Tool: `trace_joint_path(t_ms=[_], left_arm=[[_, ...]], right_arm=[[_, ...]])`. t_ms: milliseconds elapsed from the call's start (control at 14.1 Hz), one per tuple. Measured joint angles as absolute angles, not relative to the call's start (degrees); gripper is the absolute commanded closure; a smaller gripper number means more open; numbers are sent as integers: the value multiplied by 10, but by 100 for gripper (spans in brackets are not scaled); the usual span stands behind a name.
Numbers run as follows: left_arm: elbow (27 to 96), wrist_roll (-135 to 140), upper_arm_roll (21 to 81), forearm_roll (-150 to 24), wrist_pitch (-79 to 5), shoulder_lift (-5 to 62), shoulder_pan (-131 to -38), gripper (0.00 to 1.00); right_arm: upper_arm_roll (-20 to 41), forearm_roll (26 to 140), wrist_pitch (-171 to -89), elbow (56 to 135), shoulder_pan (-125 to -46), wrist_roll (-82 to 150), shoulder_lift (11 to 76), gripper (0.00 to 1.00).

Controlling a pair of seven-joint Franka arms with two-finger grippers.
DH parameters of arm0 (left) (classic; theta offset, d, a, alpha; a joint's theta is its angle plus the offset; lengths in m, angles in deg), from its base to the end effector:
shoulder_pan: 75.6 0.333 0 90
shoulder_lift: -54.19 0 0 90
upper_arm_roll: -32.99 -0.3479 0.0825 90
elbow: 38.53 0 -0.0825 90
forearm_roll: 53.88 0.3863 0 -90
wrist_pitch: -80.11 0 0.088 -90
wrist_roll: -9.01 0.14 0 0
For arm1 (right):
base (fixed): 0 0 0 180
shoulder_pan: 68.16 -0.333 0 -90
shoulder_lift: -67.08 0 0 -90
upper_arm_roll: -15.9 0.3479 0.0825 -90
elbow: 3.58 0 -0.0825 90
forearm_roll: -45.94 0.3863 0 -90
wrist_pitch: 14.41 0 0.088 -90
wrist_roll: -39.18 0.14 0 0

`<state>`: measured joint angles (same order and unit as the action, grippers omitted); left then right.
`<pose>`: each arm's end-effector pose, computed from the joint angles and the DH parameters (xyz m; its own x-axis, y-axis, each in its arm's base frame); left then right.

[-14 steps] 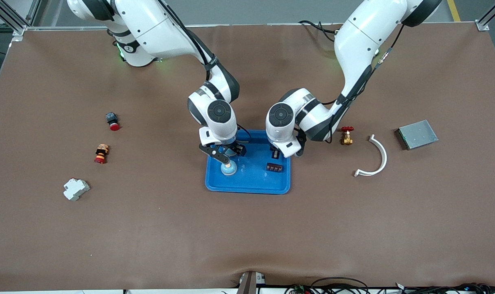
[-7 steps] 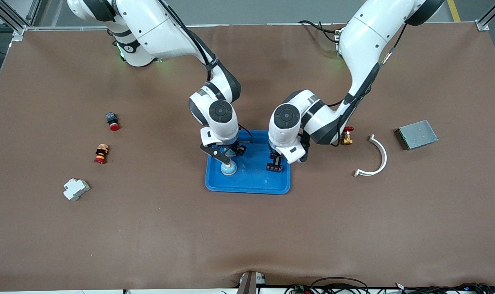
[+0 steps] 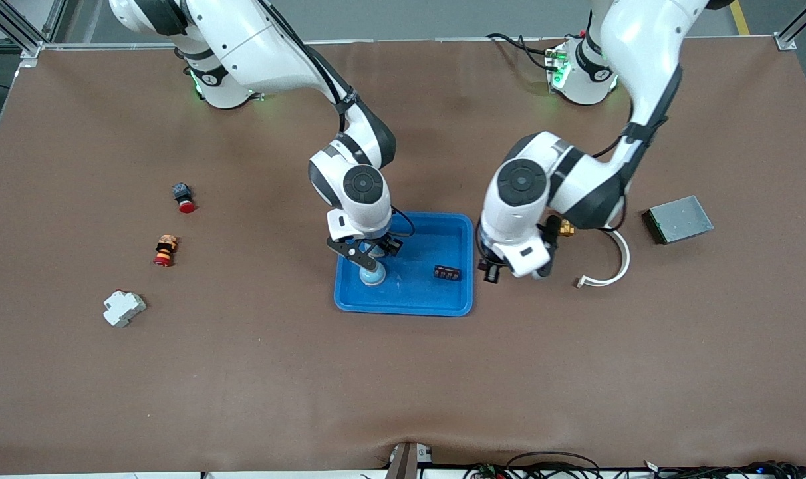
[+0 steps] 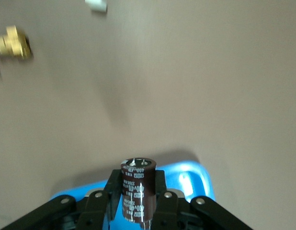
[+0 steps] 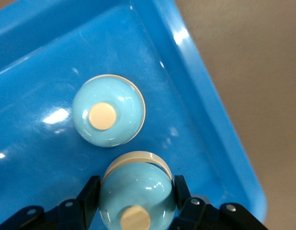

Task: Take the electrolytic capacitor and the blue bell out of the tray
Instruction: 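Lift the capacitor with the left gripper while the right gripper lifts the bell, then set the capacitor by the white clamp while the right gripper sets the bell down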

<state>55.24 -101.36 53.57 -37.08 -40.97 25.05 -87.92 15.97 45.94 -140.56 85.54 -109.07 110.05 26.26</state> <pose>0.6108 -0.3344 0.3315 0.3201 0.9445 0.0735 0.9459 -0.3229 0.0301 0.5418 0.4705 0.2121 0.8663 -0.4991 -0.0224 -0.4970 -0.8655 0.0622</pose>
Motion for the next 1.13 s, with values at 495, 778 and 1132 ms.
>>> trace_joint_path(t_ms=[495, 778, 1132], left_arm=[[541, -832, 536, -371, -349, 259, -784, 100], [535, -735, 536, -371, -322, 260, -732, 100], [539, -620, 535, -371, -309, 257, -669, 100]], right_arm=[[154, 460, -1242, 814, -1009, 873, 325, 100], [151, 460, -1252, 912, -926, 704, 410, 100], [150, 460, -1349, 1086, -830, 525, 509, 100]])
